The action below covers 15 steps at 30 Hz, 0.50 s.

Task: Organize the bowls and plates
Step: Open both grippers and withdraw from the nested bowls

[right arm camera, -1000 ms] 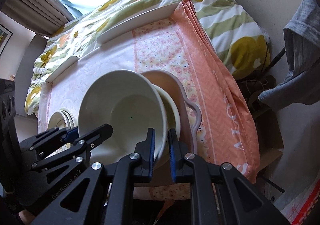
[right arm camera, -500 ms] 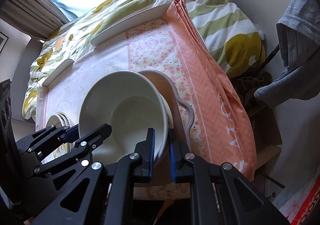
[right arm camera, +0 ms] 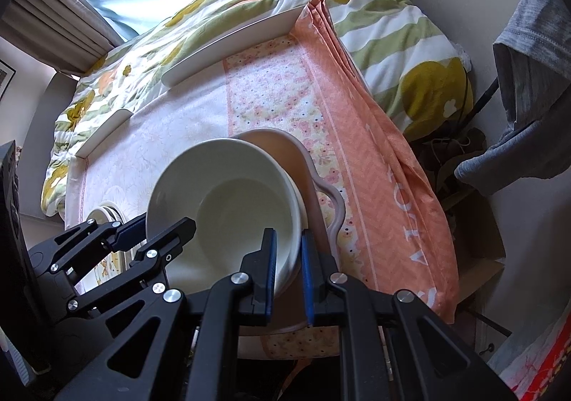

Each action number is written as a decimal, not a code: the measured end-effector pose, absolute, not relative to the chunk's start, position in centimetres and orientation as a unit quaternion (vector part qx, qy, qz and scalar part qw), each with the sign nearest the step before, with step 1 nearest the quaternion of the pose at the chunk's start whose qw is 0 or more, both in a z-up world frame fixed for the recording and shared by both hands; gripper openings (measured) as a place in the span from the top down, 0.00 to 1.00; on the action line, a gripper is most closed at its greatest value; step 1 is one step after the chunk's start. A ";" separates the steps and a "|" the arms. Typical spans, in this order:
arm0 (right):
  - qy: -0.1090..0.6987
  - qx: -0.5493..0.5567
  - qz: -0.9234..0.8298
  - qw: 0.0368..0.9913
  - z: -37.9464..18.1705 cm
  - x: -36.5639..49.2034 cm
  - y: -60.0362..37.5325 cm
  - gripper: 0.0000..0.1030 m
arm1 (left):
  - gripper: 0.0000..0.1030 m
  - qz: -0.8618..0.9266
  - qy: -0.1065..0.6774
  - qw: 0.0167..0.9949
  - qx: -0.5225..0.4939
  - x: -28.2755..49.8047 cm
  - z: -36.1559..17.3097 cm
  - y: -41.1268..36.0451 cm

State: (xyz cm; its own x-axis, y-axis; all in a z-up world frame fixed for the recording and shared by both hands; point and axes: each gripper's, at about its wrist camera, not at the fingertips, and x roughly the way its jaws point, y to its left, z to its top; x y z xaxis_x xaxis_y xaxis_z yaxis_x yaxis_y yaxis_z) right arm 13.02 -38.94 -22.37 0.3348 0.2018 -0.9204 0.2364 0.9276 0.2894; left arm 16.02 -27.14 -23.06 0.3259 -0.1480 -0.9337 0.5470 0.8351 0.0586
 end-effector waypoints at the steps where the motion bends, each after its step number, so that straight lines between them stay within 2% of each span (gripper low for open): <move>1: 0.576 0.192 -0.010 0.795 -22.3 13.0 -38.9 0.88 | 0.81 -0.219 0.537 0.793 0.187 16.0 -23.1 -27.1; 15: 0.561 0.203 -0.007 0.803 -21.2 12.8 -39.4 0.88 | 0.81 -0.224 0.530 0.802 0.163 16.1 -21.5 -26.3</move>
